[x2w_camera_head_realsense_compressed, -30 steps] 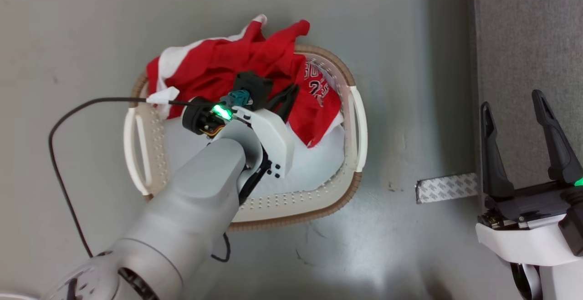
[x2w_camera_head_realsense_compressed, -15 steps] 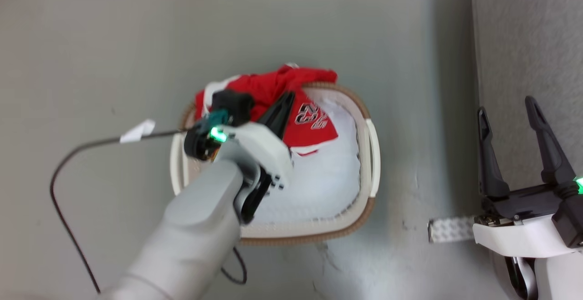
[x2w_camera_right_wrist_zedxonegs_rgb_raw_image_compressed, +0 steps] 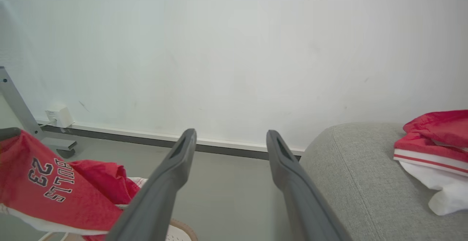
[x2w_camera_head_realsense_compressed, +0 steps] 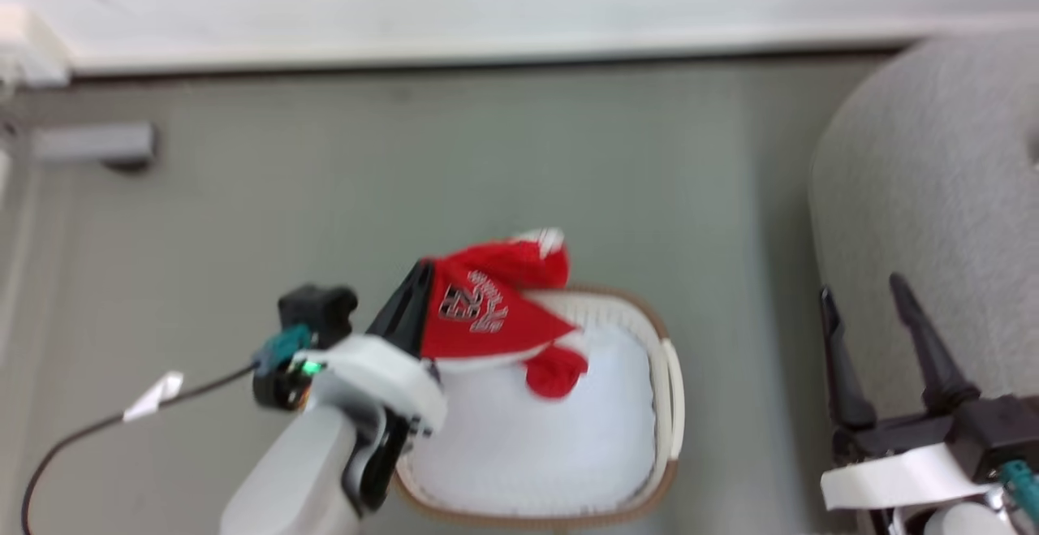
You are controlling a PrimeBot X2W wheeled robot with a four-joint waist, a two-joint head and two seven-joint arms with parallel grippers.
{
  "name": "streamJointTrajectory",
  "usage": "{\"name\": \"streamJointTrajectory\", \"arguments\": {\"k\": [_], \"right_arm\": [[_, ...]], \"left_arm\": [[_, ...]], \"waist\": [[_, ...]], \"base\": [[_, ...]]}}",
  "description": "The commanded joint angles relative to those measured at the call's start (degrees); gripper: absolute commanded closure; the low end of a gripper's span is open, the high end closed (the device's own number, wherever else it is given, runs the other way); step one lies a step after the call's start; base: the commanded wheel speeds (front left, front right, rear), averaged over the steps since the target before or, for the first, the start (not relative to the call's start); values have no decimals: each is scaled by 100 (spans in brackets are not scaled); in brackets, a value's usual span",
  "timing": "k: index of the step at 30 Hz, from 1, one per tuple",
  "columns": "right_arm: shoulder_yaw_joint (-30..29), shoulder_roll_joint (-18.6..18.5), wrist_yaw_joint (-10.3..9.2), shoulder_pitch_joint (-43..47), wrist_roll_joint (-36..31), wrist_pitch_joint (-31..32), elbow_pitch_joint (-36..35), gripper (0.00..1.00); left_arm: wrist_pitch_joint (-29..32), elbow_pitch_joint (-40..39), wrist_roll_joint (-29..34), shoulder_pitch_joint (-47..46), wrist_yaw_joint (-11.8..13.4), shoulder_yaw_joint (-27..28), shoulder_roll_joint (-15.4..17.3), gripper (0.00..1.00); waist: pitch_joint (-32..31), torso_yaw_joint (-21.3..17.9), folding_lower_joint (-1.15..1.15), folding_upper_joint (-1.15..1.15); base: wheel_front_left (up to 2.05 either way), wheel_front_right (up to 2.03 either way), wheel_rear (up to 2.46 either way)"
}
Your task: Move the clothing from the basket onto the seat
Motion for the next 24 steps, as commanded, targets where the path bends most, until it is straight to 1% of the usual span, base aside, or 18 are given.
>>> {"name": "streamJointTrajectory", "arguments": {"k": [1,4,5,6,7,8,9,10,12,17,24], "right_arm": [[75,-8,-13,157,64,1,112,0],[209,-11,-13,251,157,1,260,0],[209,-11,-13,251,157,1,260,0],[272,-9,-13,338,202,1,341,0],[272,-9,-13,338,202,1,341,0],[303,-9,-13,383,212,1,395,0],[363,-9,-13,468,202,1,462,0],[363,-9,-13,468,202,1,462,0],[424,-9,-13,565,202,1,525,0],[567,-9,-13,716,174,2,592,0],[780,-9,-13,822,167,2,640,0]], "left_arm": [[-3,-154,109,305,37,112,117,100],[-2,-429,139,675,113,268,235,100],[-2,-429,139,675,113,268,235,100],[-2,-607,141,884,195,324,326,100],[-2,-607,141,884,195,324,326,100],[0,-705,146,981,238,339,382,100],[62,-937,132,1156,346,366,462,100],[62,-937,132,1156,346,366,462,100],[171,-1213,98,1332,469,407,566,100],[508,-2116,90,1718,815,510,841,100],[966,-3293,101,2132,1174,597,1172,100]], "waist": [[-854,134,1,-1],[-1250,55,1,-1],[-1250,55,1,-1],[-1491,7,1,-1],[-1491,7,1,-1],[-1617,-12,1,-1],[-1827,-36,1,-1],[-1827,-36,1,-1],[-2005,-65,1,-1],[-2205,-130,1,-1],[-2331,-156,1,-1]], "base": [[0,0,0],[0,0,0],[0,0,0],[0,0,0],[0,0,0],[0,0,0],[0,0,0],[0,0,0],[0,0,0],[0,0,0],[0,0,0]]}}
